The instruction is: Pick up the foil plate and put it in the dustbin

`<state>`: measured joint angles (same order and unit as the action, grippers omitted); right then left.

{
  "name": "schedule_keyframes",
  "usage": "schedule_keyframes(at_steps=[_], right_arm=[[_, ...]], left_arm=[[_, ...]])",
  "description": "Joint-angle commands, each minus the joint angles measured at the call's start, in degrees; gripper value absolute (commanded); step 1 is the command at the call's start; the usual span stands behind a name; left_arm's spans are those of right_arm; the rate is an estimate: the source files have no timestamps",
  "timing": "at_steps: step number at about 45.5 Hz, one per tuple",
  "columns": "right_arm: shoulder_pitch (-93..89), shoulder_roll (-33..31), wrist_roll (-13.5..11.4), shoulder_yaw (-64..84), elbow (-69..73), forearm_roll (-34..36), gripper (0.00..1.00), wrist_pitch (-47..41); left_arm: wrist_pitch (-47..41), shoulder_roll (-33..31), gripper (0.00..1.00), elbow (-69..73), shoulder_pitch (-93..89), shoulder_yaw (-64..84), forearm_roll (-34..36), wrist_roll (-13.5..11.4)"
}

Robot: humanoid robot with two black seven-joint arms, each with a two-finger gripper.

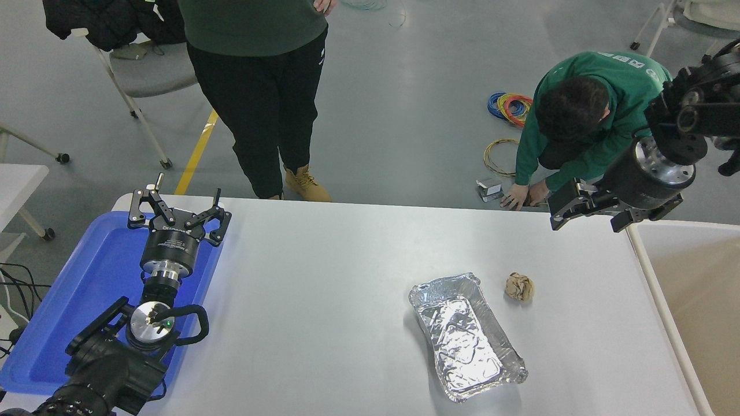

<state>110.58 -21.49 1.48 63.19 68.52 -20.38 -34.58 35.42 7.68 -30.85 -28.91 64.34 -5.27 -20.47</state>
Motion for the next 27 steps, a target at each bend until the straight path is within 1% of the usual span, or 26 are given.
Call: schedule_keyframes(at_steps=[1,7,27], right_arm=[[-7.04,6.63,0.45,-1.05,-2.61,-0.18,1.00,6.02],[-10.82,8.65,0.45,-2.80,-4.36,-0.27,1.00,6.90],[-22.07,11.99,0.63,-5.79,-11.13,-0.89,0.99,7.25]], left_arm=[[0.00,0.05,1.00,0.00,0.00,0.00,0.00,-0.01],[0.00,0.05,1.00,0.00,0.00,0.00,0.00,-0.01],[0.00,-0.03,1.00,0.00,0.00,0.00,0.00,-0.01]])
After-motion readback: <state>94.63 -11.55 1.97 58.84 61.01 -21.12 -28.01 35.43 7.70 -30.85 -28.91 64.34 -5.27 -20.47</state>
